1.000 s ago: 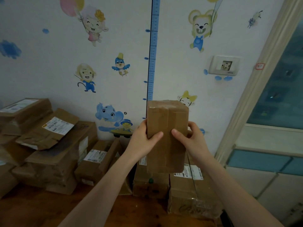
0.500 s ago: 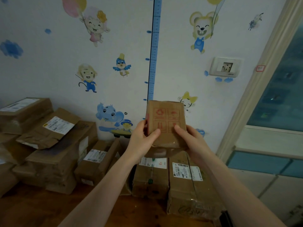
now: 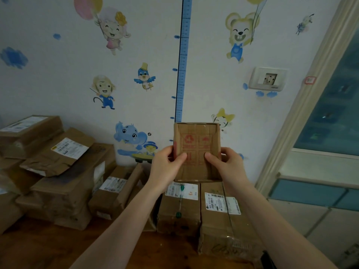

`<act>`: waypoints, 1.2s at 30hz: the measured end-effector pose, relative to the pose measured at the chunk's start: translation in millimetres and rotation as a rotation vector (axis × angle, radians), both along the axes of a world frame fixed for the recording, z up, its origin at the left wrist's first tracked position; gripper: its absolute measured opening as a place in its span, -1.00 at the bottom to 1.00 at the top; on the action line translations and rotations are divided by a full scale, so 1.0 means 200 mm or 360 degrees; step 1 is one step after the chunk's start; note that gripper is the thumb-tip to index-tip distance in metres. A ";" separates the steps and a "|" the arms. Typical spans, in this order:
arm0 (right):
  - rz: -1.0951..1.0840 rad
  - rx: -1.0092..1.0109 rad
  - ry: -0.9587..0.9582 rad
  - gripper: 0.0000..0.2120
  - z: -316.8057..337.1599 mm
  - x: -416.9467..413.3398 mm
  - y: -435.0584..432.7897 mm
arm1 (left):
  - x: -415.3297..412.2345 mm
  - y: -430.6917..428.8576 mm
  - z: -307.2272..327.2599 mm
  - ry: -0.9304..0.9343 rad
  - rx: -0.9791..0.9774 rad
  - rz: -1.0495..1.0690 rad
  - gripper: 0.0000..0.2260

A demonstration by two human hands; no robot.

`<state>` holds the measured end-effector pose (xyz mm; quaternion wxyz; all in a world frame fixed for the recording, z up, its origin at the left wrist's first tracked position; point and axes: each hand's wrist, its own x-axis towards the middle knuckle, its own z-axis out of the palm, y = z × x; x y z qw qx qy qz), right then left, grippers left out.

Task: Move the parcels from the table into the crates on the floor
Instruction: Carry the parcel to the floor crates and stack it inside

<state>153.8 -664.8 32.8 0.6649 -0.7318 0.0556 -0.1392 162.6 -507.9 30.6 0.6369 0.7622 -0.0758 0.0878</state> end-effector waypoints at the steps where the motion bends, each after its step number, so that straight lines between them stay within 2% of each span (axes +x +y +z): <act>1: -0.0005 -0.0004 0.0000 -0.70 -0.01 0.00 0.00 | 0.00 0.00 0.00 0.0005 0.0005 0.0001 -0.80; 3: 0.0069 0.0049 0.0041 -0.63 -0.01 0.00 -0.01 | 0.01 0.01 0.00 0.0038 -0.0032 -0.0025 -0.83; 6: 0.0177 0.0144 0.0112 -0.52 0.00 0.00 -0.03 | 0.00 0.00 0.00 0.0024 0.0006 -0.0133 -0.74; 8: 0.0158 0.0170 0.0028 -0.62 -0.01 0.00 -0.03 | -0.01 -0.01 0.01 -0.0019 0.0085 -0.0176 -0.68; 10: 0.0168 0.0090 -0.0062 -0.68 -0.02 -0.02 -0.03 | -0.01 0.00 0.04 0.0019 -0.0056 -0.0234 -0.66; 13: 0.0346 -0.0022 -0.0020 -0.55 -0.03 -0.04 -0.03 | -0.01 0.01 0.05 0.0066 -0.0291 -0.0172 -0.62; 16: 0.0356 0.0162 0.0171 -0.41 -0.01 -0.02 -0.03 | -0.02 0.00 0.03 0.0003 -0.0185 -0.0177 -0.57; 17: 0.0309 0.0205 0.0208 -0.45 0.00 -0.01 -0.03 | -0.03 0.00 0.02 -0.0003 -0.0140 -0.0194 -0.56; 20: 0.0205 0.0327 0.0222 -0.71 0.00 0.00 -0.04 | -0.03 0.00 0.02 0.0076 -0.0222 -0.0174 -0.61; 24: 0.0273 0.0343 0.0245 -0.70 -0.02 0.00 -0.05 | -0.01 0.01 0.02 0.0012 -0.0090 -0.0036 -0.66; 27: 0.0164 0.0234 0.0222 -0.68 -0.06 0.01 -0.03 | -0.02 -0.01 0.02 -0.0088 0.0153 -0.0076 -0.65; 30: 0.0034 0.0080 0.0128 -0.72 -0.07 0.01 -0.02 | -0.04 -0.02 0.00 -0.0115 0.0251 -0.0100 -0.59; 32: 0.0018 0.0021 0.0094 -0.70 -0.07 0.01 -0.03 | -0.05 -0.02 -0.01 -0.0125 0.0207 -0.0090 -0.60; 34: 0.0065 0.0041 0.0091 -0.67 -0.05 0.00 -0.03 | -0.06 -0.01 0.00 -0.0098 0.0093 -0.0074 -0.70; 36: 0.0087 0.0098 0.0078 -0.73 -0.04 -0.01 -0.03 | -0.04 0.00 0.00 -0.0090 0.0080 -0.0053 -0.75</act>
